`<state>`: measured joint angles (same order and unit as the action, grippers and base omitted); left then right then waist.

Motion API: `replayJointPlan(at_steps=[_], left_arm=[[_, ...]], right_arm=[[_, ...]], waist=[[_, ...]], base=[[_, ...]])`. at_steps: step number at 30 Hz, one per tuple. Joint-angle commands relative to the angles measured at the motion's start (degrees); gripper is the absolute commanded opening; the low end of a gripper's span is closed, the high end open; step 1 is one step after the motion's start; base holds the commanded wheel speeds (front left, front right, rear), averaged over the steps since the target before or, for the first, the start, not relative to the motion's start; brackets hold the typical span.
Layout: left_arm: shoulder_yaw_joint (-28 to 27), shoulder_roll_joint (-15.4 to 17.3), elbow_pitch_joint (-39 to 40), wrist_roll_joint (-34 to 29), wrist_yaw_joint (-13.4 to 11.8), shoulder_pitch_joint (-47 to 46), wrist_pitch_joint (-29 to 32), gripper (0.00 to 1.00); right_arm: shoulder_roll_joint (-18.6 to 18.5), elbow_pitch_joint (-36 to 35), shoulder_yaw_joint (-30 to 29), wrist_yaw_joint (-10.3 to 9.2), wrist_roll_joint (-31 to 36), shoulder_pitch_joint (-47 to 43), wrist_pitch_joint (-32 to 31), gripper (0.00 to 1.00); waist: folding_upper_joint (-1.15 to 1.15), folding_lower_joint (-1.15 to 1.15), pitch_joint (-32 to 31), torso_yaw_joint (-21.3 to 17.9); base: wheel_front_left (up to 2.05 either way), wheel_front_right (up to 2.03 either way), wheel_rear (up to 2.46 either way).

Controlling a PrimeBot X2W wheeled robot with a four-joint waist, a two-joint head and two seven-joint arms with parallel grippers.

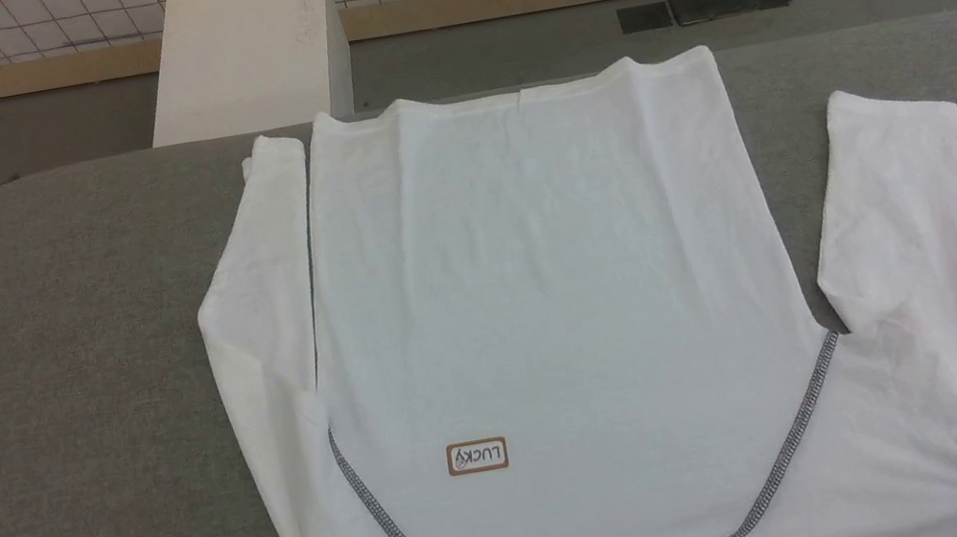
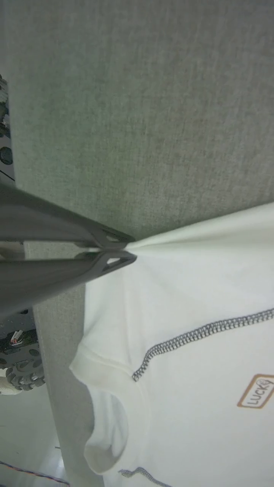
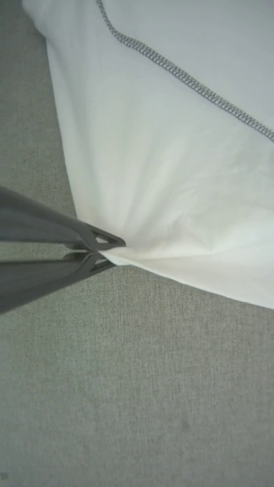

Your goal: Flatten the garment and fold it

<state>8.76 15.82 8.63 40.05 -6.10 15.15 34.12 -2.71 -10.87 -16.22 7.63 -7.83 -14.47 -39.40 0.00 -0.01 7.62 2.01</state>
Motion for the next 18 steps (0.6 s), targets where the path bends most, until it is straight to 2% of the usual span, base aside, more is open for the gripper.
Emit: replayJointPlan(at_steps=[1, 4, 5, 6, 7, 8, 9, 15, 18], left_arm=[[-0.1, -0.1, -0.9, 0.2, -0.2, 1.0, -0.5, 0.00], [0.7, -0.7, -2.7, -0.1, 0.5, 0.6, -1.6, 0.00], [0.8, -1.1, -3.4, -0.2, 0.6, 0.3, -2.2, 0.10], [1.1, -1.3, -4.0, -0.4, 0.7, 0.0, -2.6, 0.43], [1.4, -1.6, -4.5, -0.6, 0.8, -0.2, -3.0, 1.00], [1.6, -1.7, -4.9, -0.8, 0.8, -0.4, -3.1, 1.00], [1.9, -1.9, -5.1, -0.9, 0.9, -0.6, -3.5, 1.00], [-0.1, -3.7, -2.0, 0.0, 1.3, -1.5, -8.5, 1.00], [-1.7, -3.3, 0.9, -0.9, 1.5, -2.7, -11.5, 1.00]], right_arm=[[-0.2, 0.8, -0.7, -0.14, -0.4, -0.8, -0.2, 0.00], [-0.2, 3.3, -0.1, -0.14, -1.2, -1.1, 0.8, 0.00], [-0.2, 4.5, 0.1, -0.14, -1.4, -1.0, 1.5, 0.00], [-0.2, 5.3, 0.4, -0.14, -1.3, -0.9, 2.2, 0.10], [-0.2, 6.2, 0.7, -0.14, -1.2, -0.7, 3.0, 0.50], [-0.2, 6.8, 1.0, -0.14, -1.1, -0.6, 3.6, 0.93], [-0.2, 7.4, 1.0, -0.14, -1.4, -0.5, 4.6, 1.00], [-0.2, 5.6, -2.0, -0.14, -2.0, -1.5, 10.3, 1.00], [-0.2, 3.0, -3.2, -0.14, -1.5, -1.8, 14.3, 1.00]], waist=[[0.00, 0.01, -0.4, 0.3], [0.00, 0.01, -0.6, 0.4], [0.00, 0.01, -0.6, 0.4], [0.00, 0.01, -0.7, 0.4], [0.00, 0.01, -0.8, 0.4], [0.00, 0.01, -0.9, 0.4], [0.00, 0.01, -1.1, 0.4], [0.00, 0.01, -2.1, 0.9], [0.00, 0.01, -2.3, 1.0]], base=[[0.00, 0.00, 0.00], [0.00, 0.00, 0.00], [0.00, 0.00, 0.00], [0.00, 0.00, 0.00], [0.00, 0.00, 0.00], [0.00, 0.00, 0.00], [0.00, 0.00, 0.00], [0.00, 0.00, 0.00], [0.00, 0.00, 0.00]])
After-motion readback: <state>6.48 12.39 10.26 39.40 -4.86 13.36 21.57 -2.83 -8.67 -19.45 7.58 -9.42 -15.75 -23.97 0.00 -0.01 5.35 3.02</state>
